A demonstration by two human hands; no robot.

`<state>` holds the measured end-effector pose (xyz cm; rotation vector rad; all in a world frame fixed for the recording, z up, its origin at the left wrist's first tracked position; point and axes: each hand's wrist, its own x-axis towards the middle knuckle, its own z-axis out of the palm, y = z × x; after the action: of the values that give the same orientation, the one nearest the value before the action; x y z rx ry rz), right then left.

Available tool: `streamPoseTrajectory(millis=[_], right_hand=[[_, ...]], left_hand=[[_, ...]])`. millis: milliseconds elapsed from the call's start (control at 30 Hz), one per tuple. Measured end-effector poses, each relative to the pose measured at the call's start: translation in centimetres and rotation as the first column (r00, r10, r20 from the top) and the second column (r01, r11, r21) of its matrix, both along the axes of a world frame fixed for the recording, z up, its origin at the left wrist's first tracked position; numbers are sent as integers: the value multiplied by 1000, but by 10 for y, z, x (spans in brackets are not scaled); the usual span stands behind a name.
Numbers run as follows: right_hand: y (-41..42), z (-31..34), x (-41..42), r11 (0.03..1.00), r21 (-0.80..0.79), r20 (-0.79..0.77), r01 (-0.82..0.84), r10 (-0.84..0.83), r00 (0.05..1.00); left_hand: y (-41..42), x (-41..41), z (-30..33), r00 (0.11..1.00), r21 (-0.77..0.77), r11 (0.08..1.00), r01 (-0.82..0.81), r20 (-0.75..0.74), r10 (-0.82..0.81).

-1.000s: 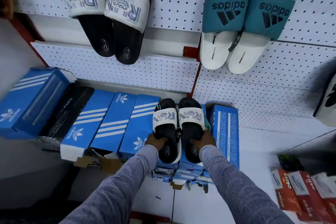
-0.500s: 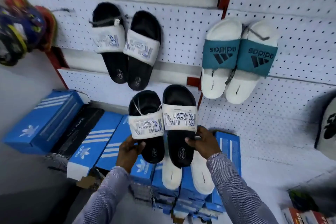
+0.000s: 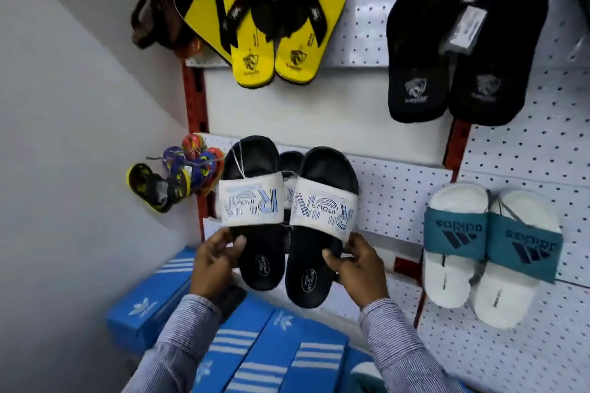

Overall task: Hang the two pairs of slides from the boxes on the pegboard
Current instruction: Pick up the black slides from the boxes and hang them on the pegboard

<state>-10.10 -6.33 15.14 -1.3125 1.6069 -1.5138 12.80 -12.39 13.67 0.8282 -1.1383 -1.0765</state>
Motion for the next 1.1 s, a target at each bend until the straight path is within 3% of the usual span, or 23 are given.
streamPoseTrajectory(millis=[200, 433, 533, 833, 1000, 1100], right_hand=[[-37, 21, 17, 998, 21, 14, 66, -67, 998], [-81, 7, 6, 968, 179, -22, 175, -174, 984], [-87, -6, -1, 953, 230, -70, 195, -184, 980], [-95, -26, 1, 961, 164, -121, 224, -206, 971], [-87, -38, 1, 971, 104, -132, 214, -200, 971], [-64, -56, -4, 976, 53, -171, 212, -200, 965]], left_hand=[[-53, 18, 25, 996, 58, 995, -86, 42, 84], [-103, -4, 13, 983, 274, 961, 33, 163, -80], [-112, -17, 4, 979, 273, 961, 31, 185, -84], [-140, -31, -28, 974, 299, 954, 27, 207, -92], [-116, -37, -37, 919, 154, 968, -200, 373, 130], [-79, -46, -60, 858, -87, 938, -335, 382, 342]])
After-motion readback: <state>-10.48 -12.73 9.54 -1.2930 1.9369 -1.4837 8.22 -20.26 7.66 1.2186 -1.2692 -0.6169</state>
